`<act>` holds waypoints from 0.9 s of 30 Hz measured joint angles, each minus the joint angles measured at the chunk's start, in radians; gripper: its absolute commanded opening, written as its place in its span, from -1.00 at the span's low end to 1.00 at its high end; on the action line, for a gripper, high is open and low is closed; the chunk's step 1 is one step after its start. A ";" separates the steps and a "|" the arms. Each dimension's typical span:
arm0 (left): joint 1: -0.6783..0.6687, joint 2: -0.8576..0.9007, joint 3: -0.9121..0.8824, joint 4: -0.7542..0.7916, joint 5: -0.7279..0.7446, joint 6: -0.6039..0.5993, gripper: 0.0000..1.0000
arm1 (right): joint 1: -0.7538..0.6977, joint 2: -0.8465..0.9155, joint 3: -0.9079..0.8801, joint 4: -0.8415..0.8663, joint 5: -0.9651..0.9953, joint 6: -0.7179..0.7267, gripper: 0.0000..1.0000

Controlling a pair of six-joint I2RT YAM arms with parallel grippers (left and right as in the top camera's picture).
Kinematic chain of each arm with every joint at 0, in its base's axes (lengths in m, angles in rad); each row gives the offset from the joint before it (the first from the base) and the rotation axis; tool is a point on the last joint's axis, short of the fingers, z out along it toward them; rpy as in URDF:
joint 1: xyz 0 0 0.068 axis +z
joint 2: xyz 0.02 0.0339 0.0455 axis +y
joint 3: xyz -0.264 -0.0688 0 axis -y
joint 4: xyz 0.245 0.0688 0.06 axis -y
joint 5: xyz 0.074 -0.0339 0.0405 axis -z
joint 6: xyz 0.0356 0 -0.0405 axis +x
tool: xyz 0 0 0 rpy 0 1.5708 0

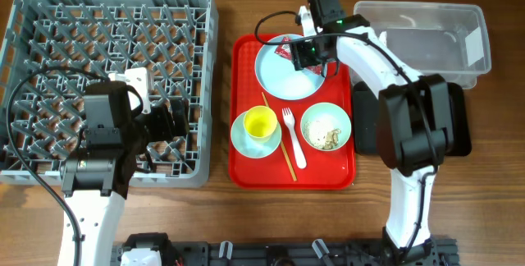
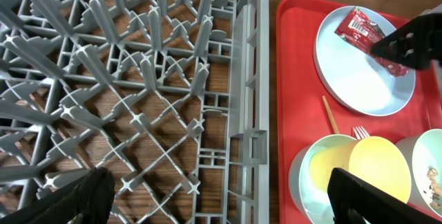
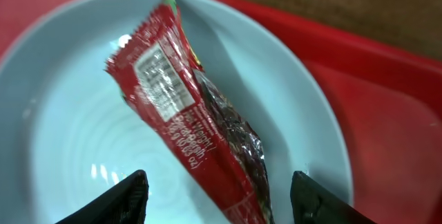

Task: Sort waste into correct bins and load items into the dishwasher rack
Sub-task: 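Carry the wrapper with the right gripper into the clear bin and release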

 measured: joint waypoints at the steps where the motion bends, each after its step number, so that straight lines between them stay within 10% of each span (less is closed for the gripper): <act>1: 0.000 0.000 0.000 0.000 0.000 0.000 1.00 | 0.000 0.007 0.000 -0.001 0.000 0.001 0.29; 10: 0.000 0.000 0.000 0.000 0.000 0.000 1.00 | 0.000 0.019 0.000 -0.040 0.001 0.021 -0.88; 27: 0.000 0.000 0.000 -0.001 0.000 0.000 1.00 | -0.112 -0.388 0.001 -0.147 0.228 0.330 -0.91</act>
